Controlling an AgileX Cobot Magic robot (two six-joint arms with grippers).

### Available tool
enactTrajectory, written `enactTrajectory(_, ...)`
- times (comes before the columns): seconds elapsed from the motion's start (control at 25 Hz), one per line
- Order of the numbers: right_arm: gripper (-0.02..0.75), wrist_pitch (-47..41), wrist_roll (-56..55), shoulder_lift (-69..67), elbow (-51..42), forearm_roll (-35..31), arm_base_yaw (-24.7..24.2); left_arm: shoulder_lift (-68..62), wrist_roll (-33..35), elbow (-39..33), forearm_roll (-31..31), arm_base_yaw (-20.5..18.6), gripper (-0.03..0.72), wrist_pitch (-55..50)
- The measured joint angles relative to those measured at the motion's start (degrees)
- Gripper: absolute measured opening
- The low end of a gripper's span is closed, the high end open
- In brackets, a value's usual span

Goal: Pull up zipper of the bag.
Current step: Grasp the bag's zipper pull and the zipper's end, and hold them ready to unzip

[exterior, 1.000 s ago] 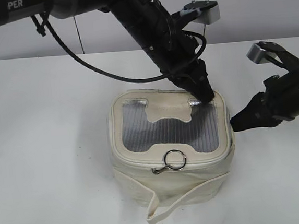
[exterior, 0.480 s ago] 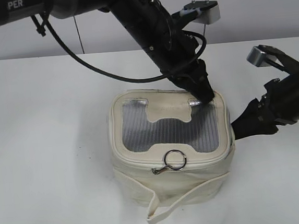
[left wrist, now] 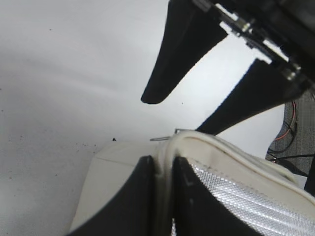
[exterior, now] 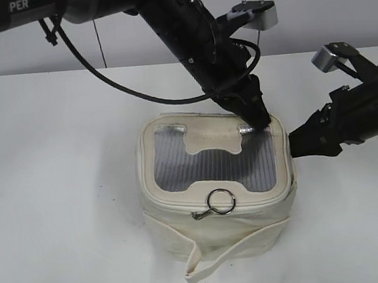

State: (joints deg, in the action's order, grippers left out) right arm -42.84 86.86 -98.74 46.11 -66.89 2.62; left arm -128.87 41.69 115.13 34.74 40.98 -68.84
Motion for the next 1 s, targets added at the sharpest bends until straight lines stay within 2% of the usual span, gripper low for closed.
enactTrajectory(0.24, 0.349, 0.3, 5.1, -0.5, 0.0, -4.1, 0.0, 0.0, 0.0, 0.0, 0.0, 0.0, 0.081, 0.0)
enactTrajectory(0.52, 0.223, -2.3, 7.2, -3.5, 0.0, -7.6, 0.0, 0.0, 0.0, 0.0, -0.2, 0.0, 0.081, 0.1)
enactTrajectory(0.6, 0.164, -2.5, 7.5, -3.8, 0.0, -8.1, 0.0, 0.0, -0.1, 0.0, -0.2, -0.1, 0.081, 0.1)
enactTrajectory(0.72, 0.022, -2.5, 7.4, -4.1, 0.0, -8.3, 0.0, 0.0, -0.1, 0.0, -0.2, -0.1, 0.081, 0.1)
enactTrajectory(0.88, 0.005, -2.4, 4.5, -4.1, 0.0, -7.8, 0.0, 0.0, -0.1, 0.0, -0.2, -0.1, 0.081, 0.1)
enactTrajectory(1.0, 0.005, -2.1, 0.1, -3.5, 0.2, -4.7, 0.0, 0.0, -0.1, 0.0, -0.2, -0.1, 0.081, 0.1)
